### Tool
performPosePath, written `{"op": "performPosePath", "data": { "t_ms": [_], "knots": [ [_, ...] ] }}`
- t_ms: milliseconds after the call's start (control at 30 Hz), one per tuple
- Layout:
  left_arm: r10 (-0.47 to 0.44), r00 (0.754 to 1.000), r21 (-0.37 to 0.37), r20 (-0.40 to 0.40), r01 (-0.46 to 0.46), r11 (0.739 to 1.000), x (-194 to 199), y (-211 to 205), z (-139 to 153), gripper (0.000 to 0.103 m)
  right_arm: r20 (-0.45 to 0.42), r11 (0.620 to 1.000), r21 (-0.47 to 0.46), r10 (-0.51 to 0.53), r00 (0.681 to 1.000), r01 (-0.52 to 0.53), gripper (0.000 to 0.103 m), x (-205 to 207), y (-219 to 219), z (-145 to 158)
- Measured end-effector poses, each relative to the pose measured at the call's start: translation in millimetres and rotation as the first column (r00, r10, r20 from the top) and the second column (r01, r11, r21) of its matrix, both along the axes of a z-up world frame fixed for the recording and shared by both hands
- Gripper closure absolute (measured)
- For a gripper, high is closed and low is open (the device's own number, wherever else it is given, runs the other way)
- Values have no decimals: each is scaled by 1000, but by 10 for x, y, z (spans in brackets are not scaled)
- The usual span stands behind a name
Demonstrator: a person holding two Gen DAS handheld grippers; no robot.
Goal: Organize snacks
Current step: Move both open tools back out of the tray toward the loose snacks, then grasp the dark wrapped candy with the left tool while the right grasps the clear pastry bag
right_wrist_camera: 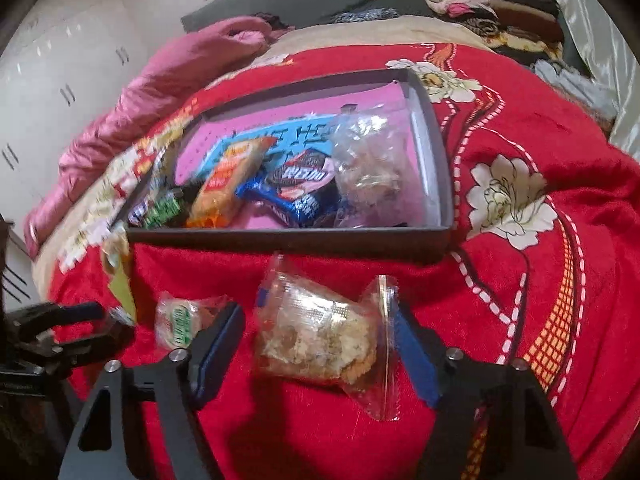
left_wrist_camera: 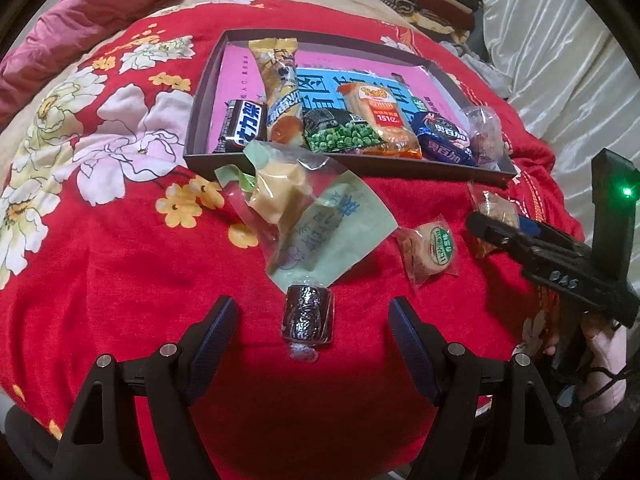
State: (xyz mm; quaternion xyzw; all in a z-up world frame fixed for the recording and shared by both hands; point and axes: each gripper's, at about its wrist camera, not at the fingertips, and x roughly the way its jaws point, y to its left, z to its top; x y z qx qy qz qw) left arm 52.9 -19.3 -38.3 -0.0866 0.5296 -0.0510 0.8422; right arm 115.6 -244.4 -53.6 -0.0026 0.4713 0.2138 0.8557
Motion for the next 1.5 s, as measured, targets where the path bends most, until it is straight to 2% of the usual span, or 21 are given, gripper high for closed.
{"op": "performPosePath", "data": {
  "t_ms": [133, 267, 333, 367, 433, 600, 967, 1300, 1500],
  "knots": [
    [-2, 1000, 10, -3, 2, 1000, 29, -33, -38, 24, 12, 997, -70, 33, 999, -32, 33, -25, 90, -61],
    [6, 1000, 14, -3, -6, 1000, 41, -52, -74, 24, 31, 994, -105, 42, 999, -39, 44, -46, 78, -43],
    [18, 1000, -1, -6, -18, 1000, 51, -34, -94, 25, 38, 994, -99, 43, 998, -39, 46, -58, 48, -12],
    [23, 1000, -4, -6, -23, 1000, 55, -30, -105, 29, 39, 995, -88, 41, 998, -37, 47, -62, 28, 7],
    [27, 1000, 20, -8, -27, 999, 61, -38, -129, 53, 46, 998, -59, 38, 998, -35, 47, -73, -20, 60],
    [27, 1000, 41, -8, -27, 999, 73, -31, -165, 76, 90, 998, 53, 31, 995, -36, 47, -94, -115, 233],
    [-23, 1000, 53, 11, 22, 998, -3, -30, -71, 76, 154, 993, 58, 88, 984, -98, 47, -133, 65, 375],
    [8, 995, 26, 100, -11, 1000, 3, 101, 333, 76, 185, 991, 95, 77, 980, -96, 47, -105, 67, 465],
    [36, 991, 24, 126, -40, 999, 12, 174, 441, 76, 202, 988, 113, 80, 976, -104, 47, -95, 51, 514]
  ]
}}
